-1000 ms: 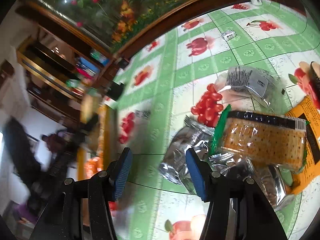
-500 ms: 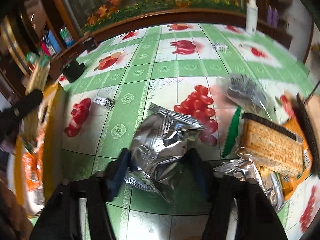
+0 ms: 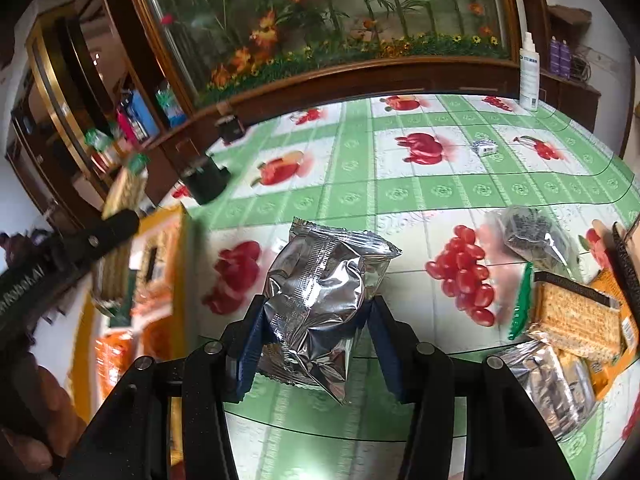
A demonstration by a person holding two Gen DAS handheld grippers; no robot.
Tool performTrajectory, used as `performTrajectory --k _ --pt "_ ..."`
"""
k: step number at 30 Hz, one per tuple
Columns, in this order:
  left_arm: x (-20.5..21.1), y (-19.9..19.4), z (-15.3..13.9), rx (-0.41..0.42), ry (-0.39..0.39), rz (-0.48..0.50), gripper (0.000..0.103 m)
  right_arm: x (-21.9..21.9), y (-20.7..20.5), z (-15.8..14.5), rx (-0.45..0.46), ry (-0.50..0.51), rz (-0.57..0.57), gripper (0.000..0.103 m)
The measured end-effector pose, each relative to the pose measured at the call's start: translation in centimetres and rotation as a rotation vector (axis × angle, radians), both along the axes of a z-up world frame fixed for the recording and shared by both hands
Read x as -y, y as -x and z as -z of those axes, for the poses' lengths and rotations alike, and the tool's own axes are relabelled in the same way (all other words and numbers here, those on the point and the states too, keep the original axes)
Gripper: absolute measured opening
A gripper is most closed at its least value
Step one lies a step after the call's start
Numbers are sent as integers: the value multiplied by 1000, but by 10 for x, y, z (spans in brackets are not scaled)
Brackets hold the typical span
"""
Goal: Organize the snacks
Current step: 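Carry the cracker pack and foil bag into the tray and open both grippers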
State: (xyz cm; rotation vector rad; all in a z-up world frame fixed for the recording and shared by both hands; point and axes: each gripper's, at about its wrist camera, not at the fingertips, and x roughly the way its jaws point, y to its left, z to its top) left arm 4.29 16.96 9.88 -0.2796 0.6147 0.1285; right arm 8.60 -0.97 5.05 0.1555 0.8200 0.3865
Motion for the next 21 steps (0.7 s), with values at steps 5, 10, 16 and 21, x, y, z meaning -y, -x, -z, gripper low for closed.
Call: performTrajectory --k 5,10,16,21 --pt "-52 3 0 -19 -15 -121 47 -21 11 -16 36 -66 -69 55" --pt "-104 3 11 -72 22 -235 47 -75 27 -22 59 -68 -225 55" --pt "-137 -7 31 -170 52 -300 47 -132 39 -12 48 -18 -364 55" --pt "-135 -18 45 -240 26 -293 47 -158 38 5 7 34 -412 55"
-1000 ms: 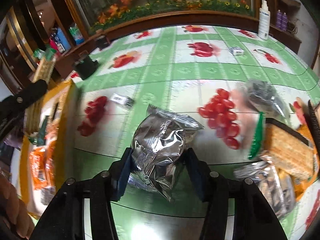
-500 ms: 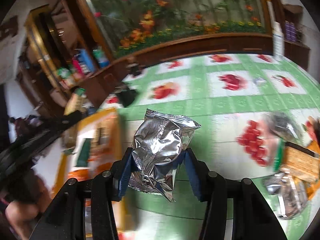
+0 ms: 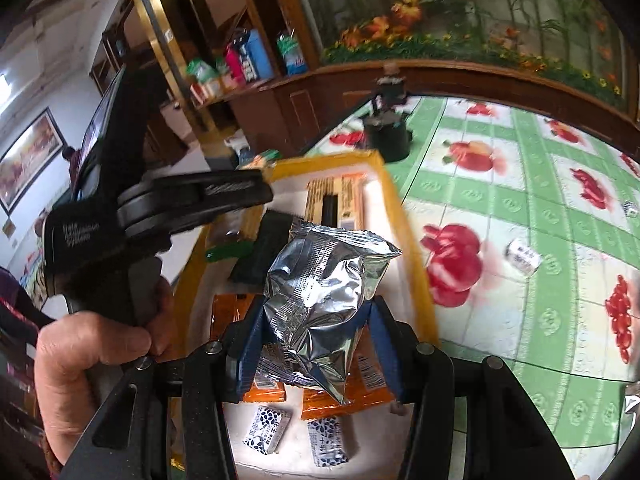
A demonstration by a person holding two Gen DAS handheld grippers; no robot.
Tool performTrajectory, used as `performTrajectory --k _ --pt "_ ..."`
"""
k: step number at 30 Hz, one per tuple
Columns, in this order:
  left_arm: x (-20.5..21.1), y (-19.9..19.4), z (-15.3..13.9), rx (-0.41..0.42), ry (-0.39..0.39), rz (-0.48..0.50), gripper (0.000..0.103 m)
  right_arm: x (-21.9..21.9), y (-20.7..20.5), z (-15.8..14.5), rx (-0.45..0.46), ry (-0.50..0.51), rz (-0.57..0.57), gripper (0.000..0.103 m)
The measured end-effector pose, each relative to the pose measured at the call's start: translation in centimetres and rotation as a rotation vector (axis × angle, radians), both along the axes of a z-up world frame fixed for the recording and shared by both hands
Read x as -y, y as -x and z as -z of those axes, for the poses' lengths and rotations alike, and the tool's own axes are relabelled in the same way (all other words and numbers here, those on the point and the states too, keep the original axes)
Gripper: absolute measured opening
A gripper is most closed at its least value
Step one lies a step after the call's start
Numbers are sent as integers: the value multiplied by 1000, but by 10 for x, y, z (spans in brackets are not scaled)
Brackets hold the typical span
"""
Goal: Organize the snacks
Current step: 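Carry the cracker pack and foil bag into the tray and open both grippers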
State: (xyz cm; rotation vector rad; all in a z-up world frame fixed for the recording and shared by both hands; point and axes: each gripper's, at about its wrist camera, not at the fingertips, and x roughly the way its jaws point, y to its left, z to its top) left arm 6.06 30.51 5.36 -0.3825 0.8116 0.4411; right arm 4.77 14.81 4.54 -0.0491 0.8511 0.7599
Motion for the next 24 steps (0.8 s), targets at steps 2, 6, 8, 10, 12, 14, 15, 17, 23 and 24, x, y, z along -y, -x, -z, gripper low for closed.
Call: performTrajectory --k 2,6,8,10,12,14,15,17,23,24 --pt "0 -2 4 -20 -1 4 47 -3 1 5 -6 15 -19 55" --pt "2 0 7 -42 -21 -4 47 -8 4 15 -9 43 -39 55" --pt "2 -2 8 -49 -23 -6 47 -9 5 19 -8 53 -46 55" --pt "2 -3 10 -57 -22 -6 47 -10 7 21 6 63 -51 55" --pt "3 -3 12 -65 -20 -7 47 -11 8 21 20 70 -55 55" --pt "2 -5 13 -71 -17 -12 47 -11 7 21 17 64 -56 55" --pt "2 -6 15 -75 -16 -15 47 -11 6 22 18 64 -58 55" --pt "2 -7 17 -85 -14 -21 47 -11 9 21 27 65 -60 55" --pt "6 -8 17 -90 -28 -21 49 -10 13 21 36 63 -65 57" --pt "6 -8 17 -89 -27 -22 54 -10 13 20 35 61 -70 57"
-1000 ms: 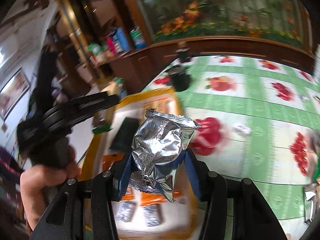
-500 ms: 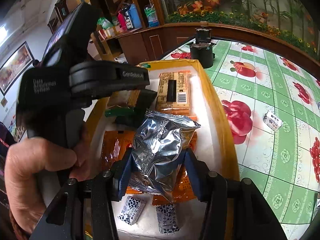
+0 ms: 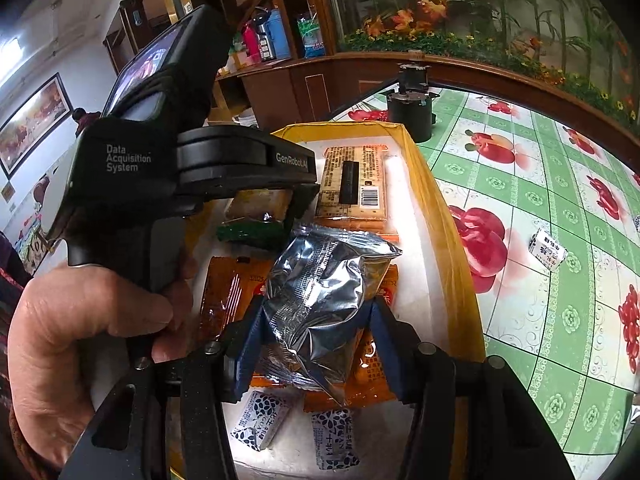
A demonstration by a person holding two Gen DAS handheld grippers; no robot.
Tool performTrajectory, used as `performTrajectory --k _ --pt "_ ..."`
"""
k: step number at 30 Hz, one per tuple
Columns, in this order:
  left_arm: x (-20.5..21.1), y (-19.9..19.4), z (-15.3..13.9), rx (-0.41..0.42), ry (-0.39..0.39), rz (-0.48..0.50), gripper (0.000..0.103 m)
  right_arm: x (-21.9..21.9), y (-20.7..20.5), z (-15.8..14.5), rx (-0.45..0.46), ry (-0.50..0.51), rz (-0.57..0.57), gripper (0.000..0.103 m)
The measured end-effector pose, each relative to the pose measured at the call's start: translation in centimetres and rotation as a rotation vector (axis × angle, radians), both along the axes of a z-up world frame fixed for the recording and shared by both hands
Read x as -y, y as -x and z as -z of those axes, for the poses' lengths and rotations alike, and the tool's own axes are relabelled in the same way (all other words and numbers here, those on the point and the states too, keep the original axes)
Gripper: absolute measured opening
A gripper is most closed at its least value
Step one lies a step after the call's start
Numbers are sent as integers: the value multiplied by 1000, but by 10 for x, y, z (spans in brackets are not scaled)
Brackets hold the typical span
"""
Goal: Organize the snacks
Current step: 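Carry the cracker pack and foil bag into the tray and open both grippers, then grasp the small white tube packet with the left gripper while the right grasps a long cracker pack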
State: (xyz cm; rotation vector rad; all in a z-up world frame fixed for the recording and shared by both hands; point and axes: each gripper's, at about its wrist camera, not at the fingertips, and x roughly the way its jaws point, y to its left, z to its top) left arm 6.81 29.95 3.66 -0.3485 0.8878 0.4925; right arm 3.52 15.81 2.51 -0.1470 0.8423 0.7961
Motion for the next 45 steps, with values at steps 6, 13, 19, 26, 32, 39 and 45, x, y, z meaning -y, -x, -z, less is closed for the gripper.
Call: performTrajectory --k 6,13,19,26,32,39,45 --pt "3 2 -5 25 -3 4 63 7 -2 -4 -20 -17 0 57" --pt "10 6 -16 71 -32 12 64 30 -6 -21 -38 -103 2 58" --pt "11 7 -17 76 -32 10 64 56 -15 -36 -63 -199 38 58" --pt "16 8 -20 85 -41 34 64 104 -32 -50 -111 -322 111 58" --pt "35 10 -32 143 -51 107 64 190 -47 -51 -62 -318 309 58" --pt "92 19 -60 282 -39 342 64 307 -65 -41 15 -204 643 57" --pt "143 0 -53 234 139 549 73 377 -86 -14 -121 -252 742 57"
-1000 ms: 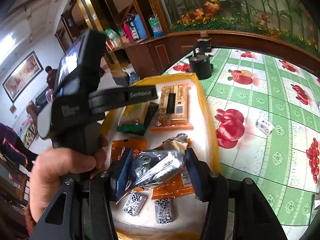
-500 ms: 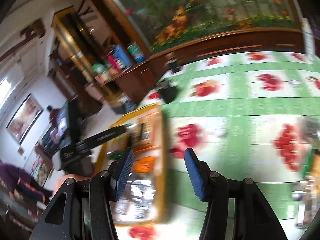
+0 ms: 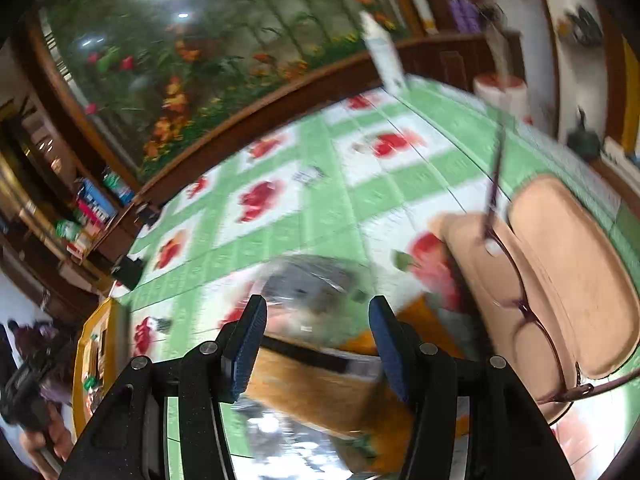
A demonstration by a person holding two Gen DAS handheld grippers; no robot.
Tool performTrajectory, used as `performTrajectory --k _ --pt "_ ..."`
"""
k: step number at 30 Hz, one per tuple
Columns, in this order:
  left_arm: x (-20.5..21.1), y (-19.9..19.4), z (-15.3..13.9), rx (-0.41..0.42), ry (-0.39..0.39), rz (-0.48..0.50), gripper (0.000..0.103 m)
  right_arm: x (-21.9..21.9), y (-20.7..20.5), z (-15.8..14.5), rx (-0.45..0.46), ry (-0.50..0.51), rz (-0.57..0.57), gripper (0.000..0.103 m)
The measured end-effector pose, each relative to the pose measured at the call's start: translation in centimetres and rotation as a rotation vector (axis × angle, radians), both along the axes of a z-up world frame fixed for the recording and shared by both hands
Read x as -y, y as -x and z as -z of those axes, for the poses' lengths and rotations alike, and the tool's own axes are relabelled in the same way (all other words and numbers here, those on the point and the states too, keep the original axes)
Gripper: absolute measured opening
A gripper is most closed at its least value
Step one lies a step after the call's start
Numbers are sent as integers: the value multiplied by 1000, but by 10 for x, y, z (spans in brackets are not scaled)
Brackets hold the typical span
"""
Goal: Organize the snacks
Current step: 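Grasp the small white tube packet with the left gripper while the right grasps a long cracker pack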
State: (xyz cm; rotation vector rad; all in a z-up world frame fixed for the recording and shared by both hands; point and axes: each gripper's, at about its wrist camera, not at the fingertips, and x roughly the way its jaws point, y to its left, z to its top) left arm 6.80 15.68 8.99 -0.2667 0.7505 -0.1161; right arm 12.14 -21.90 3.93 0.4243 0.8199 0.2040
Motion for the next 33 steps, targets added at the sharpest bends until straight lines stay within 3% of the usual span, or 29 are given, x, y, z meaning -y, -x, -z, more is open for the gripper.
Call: performTrajectory --k 4,8,10,14,16,18,19,21,26,29,33 --pt "32 -27 9 -132 47 41 73 5 -6 14 -86 -41 -28 59" --pt "55 -60 21 -254 -40 7 73 -10 3 7 -103 -182 -237 60" --pt "57 -73 31 -304 -45 -35 73 -17 7 2 -88 -228 -306 60" --pt "59 -95 53 -392 -30 -84 73 -17 14 -3 -63 -205 -286 60" --pt "61 -103 61 -413 -34 -102 66 -14 14 -2 -65 -229 -280 60" --pt "64 -108 69 -426 -56 -121 46 -14 15 -4 -57 -227 -269 60" --pt "66 -112 74 -436 -68 -122 43 -14 16 -5 -54 -228 -266 60" --pt "73 -114 74 -406 -130 -133 30 -14 18 -7 -51 -230 -271 60" --pt "82 -110 74 -359 -171 -112 29 -20 16 -8 -47 -221 -280 60" --pt "81 -102 70 -340 -122 -84 29 -23 15 -7 -48 -210 -289 60" --pt "79 -69 47 -239 -89 -59 29 -31 15 -4 -57 -196 -311 60"
